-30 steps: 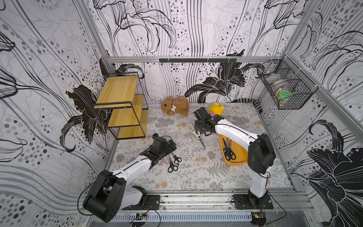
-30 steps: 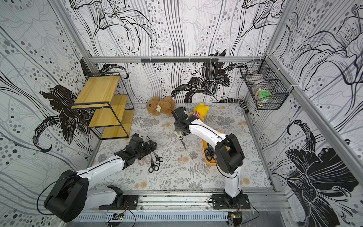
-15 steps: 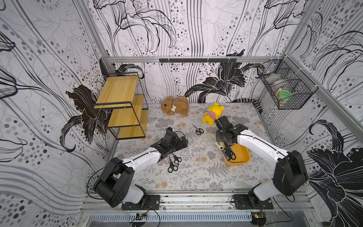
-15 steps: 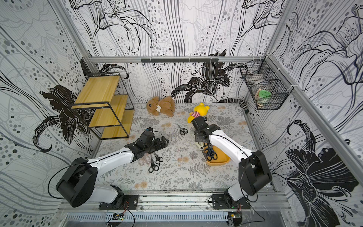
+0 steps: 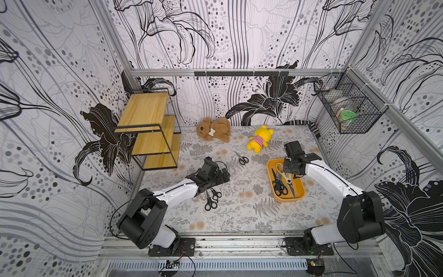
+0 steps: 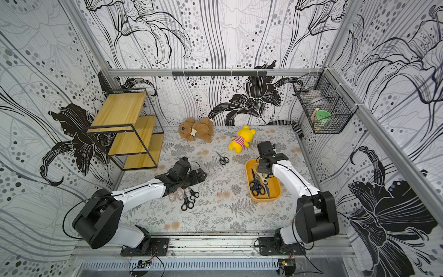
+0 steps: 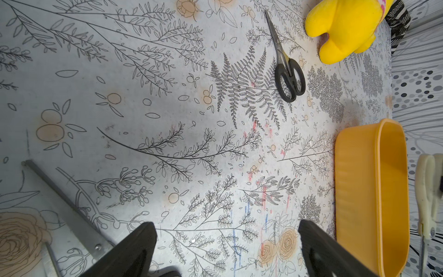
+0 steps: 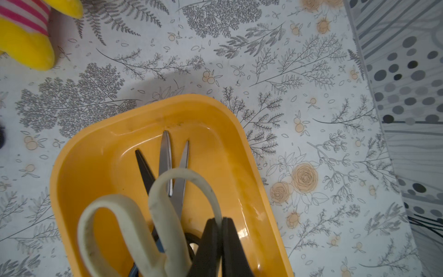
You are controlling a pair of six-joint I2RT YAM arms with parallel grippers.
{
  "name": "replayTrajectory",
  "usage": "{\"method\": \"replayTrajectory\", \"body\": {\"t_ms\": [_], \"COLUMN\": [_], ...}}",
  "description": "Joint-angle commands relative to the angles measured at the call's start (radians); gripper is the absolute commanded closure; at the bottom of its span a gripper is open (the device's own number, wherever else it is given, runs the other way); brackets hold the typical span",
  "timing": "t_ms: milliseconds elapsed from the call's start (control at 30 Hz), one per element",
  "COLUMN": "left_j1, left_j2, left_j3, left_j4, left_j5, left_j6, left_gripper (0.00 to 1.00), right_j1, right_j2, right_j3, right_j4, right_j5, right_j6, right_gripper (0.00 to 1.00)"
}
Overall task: Put the scissors into the storage box
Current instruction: Place the scissors in the storage box.
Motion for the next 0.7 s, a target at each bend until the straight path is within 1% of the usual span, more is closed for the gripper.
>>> {"method": "replayTrajectory", "body": {"t_ms": [0,267,467,533,600,667], "left_j1": [-0.004,-0.006,-0.005,-0.005,-0.005,-0.005], "left_j2": [-0.034,-0.046,-0.041,-0.042,-0.043,-0.042], "left_j3": [-0.008,-0.027,-0.023,-0.026,-0.029,-0.03], "left_j4": [-0.008,-0.005,-0.007,-0.008,-0.005,-0.004], "left_j5": [-0.038,-0.054,-0.055,-0.059,-0.061,-0.061], "left_j6": [0.025,0.025,0.027,0.027,0.027,0.025], "left_gripper": [0.03,0.03,0.03,0.03,0.03,0.03], "right_j1": [-0.002,-0.002,-0.002,-0.002,-0.003,-0.003], "right_j2": [0.058,0.172,0.218,0.216,0.206,0.192], "right_j3": [-0.012,-0.039,-0.051,-0.052,-0.049,-0.039], "right_j4": [0.058,0.146,0.162,0.158,0.149,0.135], "right_j5": [0.006,-0.112,-0.125,-0.119,-0.11,-0.095], "right_j6": [0.004,0.029,0.032,0.031,0.028,0.023], "right_gripper": [1.0,1.0,1.0,0.95,0.86,0.81]}}
